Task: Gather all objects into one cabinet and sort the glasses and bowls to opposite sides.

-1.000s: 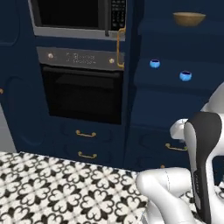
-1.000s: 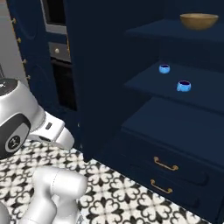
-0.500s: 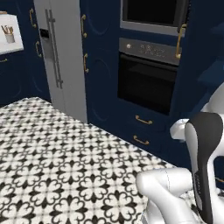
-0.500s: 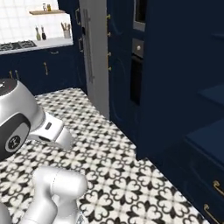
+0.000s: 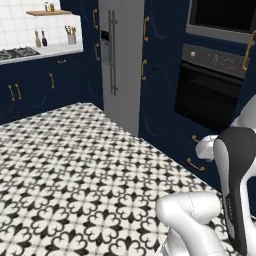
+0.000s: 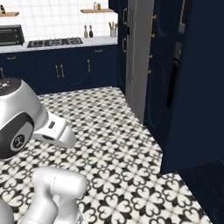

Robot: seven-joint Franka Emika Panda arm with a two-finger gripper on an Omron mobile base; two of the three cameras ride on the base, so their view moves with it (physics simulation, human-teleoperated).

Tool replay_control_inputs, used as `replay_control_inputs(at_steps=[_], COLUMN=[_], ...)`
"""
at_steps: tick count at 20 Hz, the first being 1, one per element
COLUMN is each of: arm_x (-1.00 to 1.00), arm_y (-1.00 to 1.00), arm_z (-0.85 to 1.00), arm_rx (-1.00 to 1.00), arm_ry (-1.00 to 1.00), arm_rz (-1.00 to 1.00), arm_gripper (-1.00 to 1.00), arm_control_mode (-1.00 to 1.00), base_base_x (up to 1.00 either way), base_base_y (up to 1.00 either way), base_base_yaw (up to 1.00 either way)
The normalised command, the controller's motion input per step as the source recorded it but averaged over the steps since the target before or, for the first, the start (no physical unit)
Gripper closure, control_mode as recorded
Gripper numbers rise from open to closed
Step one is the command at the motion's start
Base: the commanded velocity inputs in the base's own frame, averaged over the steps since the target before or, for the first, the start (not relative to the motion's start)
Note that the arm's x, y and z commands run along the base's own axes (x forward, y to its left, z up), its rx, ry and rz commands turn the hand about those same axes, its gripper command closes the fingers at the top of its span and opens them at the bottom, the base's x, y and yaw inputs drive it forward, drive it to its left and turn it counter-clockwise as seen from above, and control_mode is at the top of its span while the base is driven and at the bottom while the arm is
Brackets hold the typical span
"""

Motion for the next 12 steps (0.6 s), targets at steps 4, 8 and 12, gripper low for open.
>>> replay_control_inputs(at_steps=[4, 8, 12], arm_x=[0.00, 0.00, 0.00], arm_y=[0.00, 0.00, 0.00], arm_z=[0.00, 0.00, 0.00], arm_rx=[0.00, 0.00, 0.00], arm_ry=[0.00, 0.00, 0.00], arm_rz=[0.00, 0.00, 0.00], arm_gripper=[-1.00, -1.00, -1.00], arm_control_mode=[1.00, 1.00, 1.00], base_base_x=[0.00, -0.04, -0.02], base_base_y=[0.09, 0.00, 0.00], base_base_yaw=[0.23, 0.26, 0.41])
